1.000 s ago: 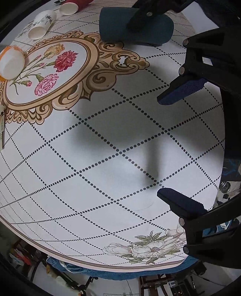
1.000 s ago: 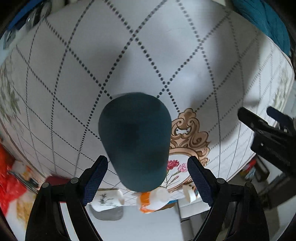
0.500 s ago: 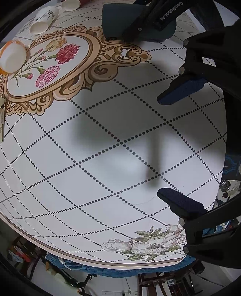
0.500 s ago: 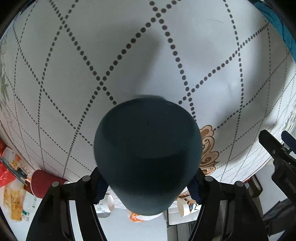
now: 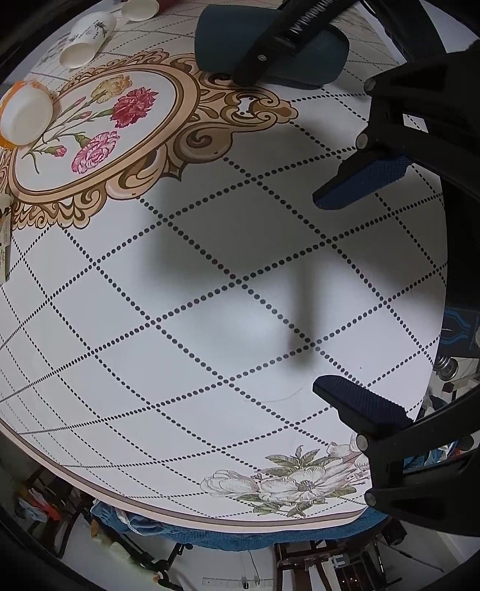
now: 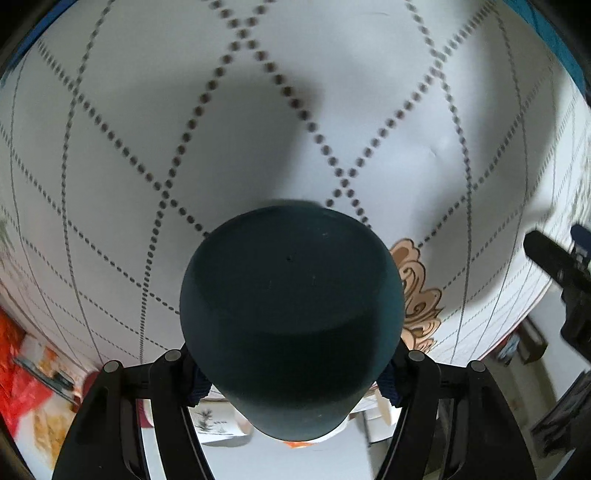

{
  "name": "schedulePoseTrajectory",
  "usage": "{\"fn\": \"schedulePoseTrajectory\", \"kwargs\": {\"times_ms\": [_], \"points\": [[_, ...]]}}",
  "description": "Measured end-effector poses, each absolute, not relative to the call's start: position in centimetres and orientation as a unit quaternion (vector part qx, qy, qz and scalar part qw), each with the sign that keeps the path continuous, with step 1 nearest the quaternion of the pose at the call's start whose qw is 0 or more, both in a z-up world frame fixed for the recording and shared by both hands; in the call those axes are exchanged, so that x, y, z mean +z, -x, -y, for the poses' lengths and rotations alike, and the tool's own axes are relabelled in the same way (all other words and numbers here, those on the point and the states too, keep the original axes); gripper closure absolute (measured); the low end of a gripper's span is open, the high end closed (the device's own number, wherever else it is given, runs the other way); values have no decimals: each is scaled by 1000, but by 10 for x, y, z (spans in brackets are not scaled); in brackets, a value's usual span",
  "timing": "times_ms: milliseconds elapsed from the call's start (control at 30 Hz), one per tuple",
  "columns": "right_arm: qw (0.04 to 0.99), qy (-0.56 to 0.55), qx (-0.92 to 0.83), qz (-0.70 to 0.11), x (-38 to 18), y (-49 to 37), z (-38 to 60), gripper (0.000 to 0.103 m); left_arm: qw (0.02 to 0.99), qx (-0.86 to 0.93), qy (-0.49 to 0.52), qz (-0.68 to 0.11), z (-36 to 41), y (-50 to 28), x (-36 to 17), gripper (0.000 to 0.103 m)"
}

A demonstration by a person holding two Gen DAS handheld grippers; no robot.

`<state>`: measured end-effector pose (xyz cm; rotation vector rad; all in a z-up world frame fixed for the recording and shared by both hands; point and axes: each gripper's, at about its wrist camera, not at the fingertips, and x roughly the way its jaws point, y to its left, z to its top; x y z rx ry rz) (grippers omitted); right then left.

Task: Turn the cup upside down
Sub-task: 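Rotate the teal cup with the right gripper so its rim faces down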

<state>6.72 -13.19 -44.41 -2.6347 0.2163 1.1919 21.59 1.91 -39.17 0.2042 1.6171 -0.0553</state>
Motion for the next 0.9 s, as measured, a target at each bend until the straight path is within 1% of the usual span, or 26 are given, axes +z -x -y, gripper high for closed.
{"fn": "schedulePoseTrajectory", "kwargs": {"times_ms": [100,200,467,567,633,733,800,900], "points": [[153,895,404,-108,-442,-71,117,32,686,-21,-95,-722,-17,-214,-389,11],[194,881,398,-167,-437,-80,98,32,686,-18,-98,-721,-15,-214,-384,11],[303,791,378,-374,-422,-124,56,32,691,-11,-99,-716,-18,-219,-375,11],[336,739,361,-459,-421,-143,55,32,694,-10,-100,-713,-16,-221,-371,11],[359,687,343,-531,-420,-161,49,32,695,-10,-100,-712,-19,-223,-368,11],[383,614,314,-614,-421,-189,45,32,696,-10,-100,-711,-21,-224,-368,11],[394,562,291,-667,-423,-207,46,32,696,-10,-100,-711,-21,-225,-367,11],[401,496,264,-724,-426,-233,47,32,696,-10,-100,-711,-17,-223,-366,11]]}}
